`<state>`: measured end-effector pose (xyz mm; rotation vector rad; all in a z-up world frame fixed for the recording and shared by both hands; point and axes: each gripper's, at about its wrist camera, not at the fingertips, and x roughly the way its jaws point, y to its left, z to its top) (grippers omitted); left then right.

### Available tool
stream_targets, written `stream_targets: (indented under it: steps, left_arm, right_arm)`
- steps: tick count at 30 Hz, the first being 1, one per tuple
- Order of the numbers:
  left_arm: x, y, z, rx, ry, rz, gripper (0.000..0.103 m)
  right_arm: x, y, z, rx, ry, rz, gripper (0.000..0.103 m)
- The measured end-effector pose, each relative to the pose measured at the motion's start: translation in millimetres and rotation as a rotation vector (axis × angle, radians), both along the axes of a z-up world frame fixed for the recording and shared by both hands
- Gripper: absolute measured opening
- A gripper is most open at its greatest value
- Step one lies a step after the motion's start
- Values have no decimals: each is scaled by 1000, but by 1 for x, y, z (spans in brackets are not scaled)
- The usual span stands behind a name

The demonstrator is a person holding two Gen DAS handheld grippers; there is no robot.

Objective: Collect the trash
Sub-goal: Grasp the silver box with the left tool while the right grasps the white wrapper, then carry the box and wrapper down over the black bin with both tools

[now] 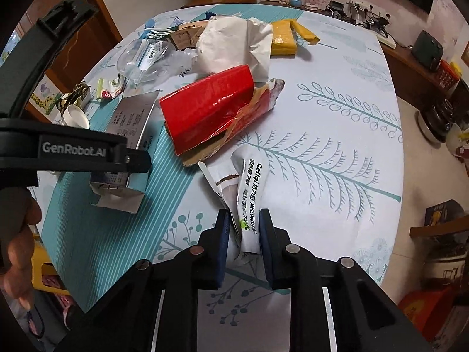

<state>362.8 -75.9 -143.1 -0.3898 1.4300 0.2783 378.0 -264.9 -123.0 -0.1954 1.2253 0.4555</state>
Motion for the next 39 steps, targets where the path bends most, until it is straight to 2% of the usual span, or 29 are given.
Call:
stream_targets:
  steps: [6,9,16,21,25,32,39]
  left_arm:
    - [6,-18,-2,76,0,-52,62]
    - [5,-25,0,92,-29,-71,58]
    - [-23,-21,8,90,-70,-94,57]
    - [-56,-15,30,106,-122,-165,57]
    - [-85,6,51,84,-153,-208,57]
    - [-156,33,83,38,-198,-291,57]
    - [-220,67,100,21,-250,-456,57]
  right_arm:
    - [-1,1,0,-4,-8,4,20]
    - [-1,1,0,0,-9,-5,19]
    - [0,-2,1,11,1,-45,16]
    - [-10,-3,3,43,43,-92,14]
    - [-33,-1,7,77,75,-133,14]
    - [-95,19,34,106,53,-177,14]
    - [-177,41,74,158,5,-331,14]
